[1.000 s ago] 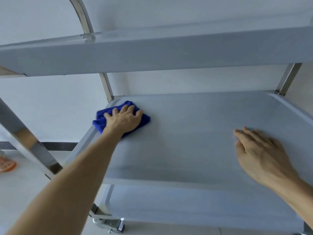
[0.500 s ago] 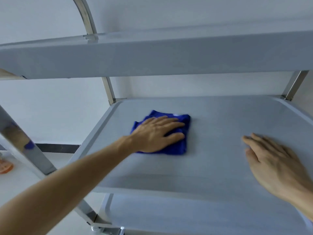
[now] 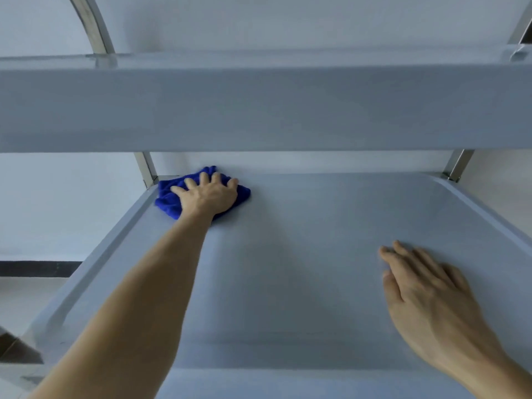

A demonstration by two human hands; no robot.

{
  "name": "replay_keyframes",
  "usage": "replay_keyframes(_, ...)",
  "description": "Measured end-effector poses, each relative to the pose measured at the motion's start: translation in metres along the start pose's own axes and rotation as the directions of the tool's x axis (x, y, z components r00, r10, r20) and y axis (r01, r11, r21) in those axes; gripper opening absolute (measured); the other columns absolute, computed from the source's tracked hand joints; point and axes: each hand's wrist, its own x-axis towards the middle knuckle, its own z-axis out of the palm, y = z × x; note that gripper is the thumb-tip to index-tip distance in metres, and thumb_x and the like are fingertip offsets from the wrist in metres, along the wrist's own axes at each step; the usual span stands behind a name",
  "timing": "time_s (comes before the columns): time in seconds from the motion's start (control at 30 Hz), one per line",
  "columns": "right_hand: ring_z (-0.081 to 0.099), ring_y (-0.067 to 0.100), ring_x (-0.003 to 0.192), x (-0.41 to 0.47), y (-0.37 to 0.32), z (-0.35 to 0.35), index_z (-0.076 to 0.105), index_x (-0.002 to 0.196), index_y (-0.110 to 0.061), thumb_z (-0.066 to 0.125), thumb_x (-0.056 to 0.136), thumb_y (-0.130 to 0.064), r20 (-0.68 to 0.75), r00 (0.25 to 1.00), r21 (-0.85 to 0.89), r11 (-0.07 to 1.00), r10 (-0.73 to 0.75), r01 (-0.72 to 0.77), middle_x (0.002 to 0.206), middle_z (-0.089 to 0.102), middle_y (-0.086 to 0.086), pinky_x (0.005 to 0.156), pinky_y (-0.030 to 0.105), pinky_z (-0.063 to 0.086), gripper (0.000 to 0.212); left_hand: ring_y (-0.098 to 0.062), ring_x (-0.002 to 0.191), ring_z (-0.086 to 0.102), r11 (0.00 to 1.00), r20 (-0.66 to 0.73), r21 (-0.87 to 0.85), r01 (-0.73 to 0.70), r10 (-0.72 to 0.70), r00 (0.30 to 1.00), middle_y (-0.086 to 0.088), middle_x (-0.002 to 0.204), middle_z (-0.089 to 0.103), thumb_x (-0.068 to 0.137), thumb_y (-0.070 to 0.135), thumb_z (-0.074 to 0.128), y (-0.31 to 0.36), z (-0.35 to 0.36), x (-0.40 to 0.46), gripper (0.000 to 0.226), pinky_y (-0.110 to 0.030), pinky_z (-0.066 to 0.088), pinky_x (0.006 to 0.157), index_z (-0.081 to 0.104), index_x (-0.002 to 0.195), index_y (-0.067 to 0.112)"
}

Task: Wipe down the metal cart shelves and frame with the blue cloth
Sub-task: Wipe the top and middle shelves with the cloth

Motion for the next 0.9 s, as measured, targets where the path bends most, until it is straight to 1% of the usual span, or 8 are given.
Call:
replay_keyframes(0.07,0.06,0.038,0.122,0.0,0.001,0.0,0.067,0.122,-0.007,0.026,0.088,-0.032,0.014,1.0,0.0,1.0,0.008,-0.008,0.131,0.065,0.014,0.094,0.058,0.047,0.059,-0.037,0.145,0.019,0.99,0.007,0.012,-0.139,0.139,0.99,0.003,0.16,0.023,0.092,0.065,0.016,0.034,0.005,-0.01,0.065,-0.066,0.006,0.112,0.033,0.146,0.034)
replay_keyframes(0.13,0.053,0.033,0.13,0.0,0.002,-0.001,0.063,0.129,-0.011,0.022,0.09,-0.034,0.055,0.998,-0.008,1.0,0.013,-0.013,0.138,0.06,0.009,0.1,0.055,0.043,0.06,-0.033,0.146,0.017,0.959,0.02,0.008,-0.284,0.284,0.959,0.009,0.162,0.018,0.091,0.068,0.017,0.069,0.014,-0.023,0.066,-0.062,0.006,0.114,0.029,0.148,0.038)
replay_keyframes(0.27,0.031,0.018,0.146,0.002,0.005,-0.002,0.044,0.143,-0.025,0.026,0.099,-0.03,0.175,0.984,0.002,0.999,0.036,-0.037,0.156,0.039,-0.005,0.113,0.043,0.028,0.048,-0.028,0.148,0.014,0.843,0.06,-0.048,-0.536,0.538,0.841,0.015,0.162,0.018,0.088,0.07,0.016,0.119,0.027,-0.055,0.066,-0.056,0.004,0.115,0.029,0.147,0.043)
replay_keyframes(0.37,0.028,0.015,0.146,0.002,0.007,-0.004,0.041,0.144,-0.025,0.03,0.099,-0.029,0.194,0.98,0.008,0.999,0.038,-0.04,0.156,0.037,-0.006,0.113,0.04,0.026,0.046,-0.024,0.15,0.01,0.747,0.1,-0.062,-0.662,0.665,0.74,0.019,0.162,0.014,0.088,0.069,0.012,0.122,0.029,-0.076,0.067,-0.056,0.002,0.118,0.024,0.149,0.045)
replay_keyframes(0.5,0.026,0.015,0.147,0.001,0.006,-0.005,0.037,0.146,-0.023,0.03,0.102,-0.027,0.215,0.975,0.014,0.999,0.045,-0.049,0.157,0.034,-0.005,0.115,0.039,0.024,0.045,-0.02,0.15,0.008,0.659,0.097,-0.083,-0.748,0.752,0.652,0.023,0.161,0.012,0.089,0.069,0.012,0.102,0.028,-0.103,0.064,-0.053,0.001,0.119,0.021,0.15,0.048)
replay_keyframes(0.67,0.023,0.013,0.147,0.002,0.006,-0.005,0.035,0.148,-0.022,0.029,0.103,-0.026,0.22,0.974,0.019,0.999,0.044,-0.049,0.158,0.032,-0.006,0.115,0.037,0.022,0.046,-0.019,0.151,0.007,0.587,0.112,-0.076,-0.806,0.808,0.578,0.023,0.162,0.008,0.091,0.068,0.012,0.085,0.022,-0.134,0.064,-0.053,0.001,0.12,0.017,0.151,0.046)
replay_keyframes(0.8,0.024,0.014,0.147,-0.001,0.007,-0.003,0.034,0.149,-0.022,0.029,0.103,-0.027,0.211,0.977,0.023,0.999,0.039,-0.045,0.158,0.033,-0.005,0.115,0.036,0.022,0.046,-0.018,0.151,0.006,0.569,0.129,-0.058,-0.82,0.819,0.559,0.021,0.162,0.008,0.095,0.067,0.015,0.078,0.017,-0.151,0.061,-0.053,0.002,0.12,0.017,0.152,0.045)
replay_keyframes(0.9,0.025,0.015,0.146,-0.001,0.009,-0.003,0.034,0.148,-0.022,0.028,0.103,-0.028,0.205,0.978,0.032,0.999,0.03,-0.037,0.157,0.033,-0.005,0.115,0.036,0.022,0.046,-0.019,0.151,0.008,0.593,0.117,-0.039,-0.804,0.802,0.586,0.017,0.163,0.011,0.095,0.068,0.014,0.076,0.016,-0.164,0.062,-0.054,0.005,0.119,0.019,0.152,0.043)
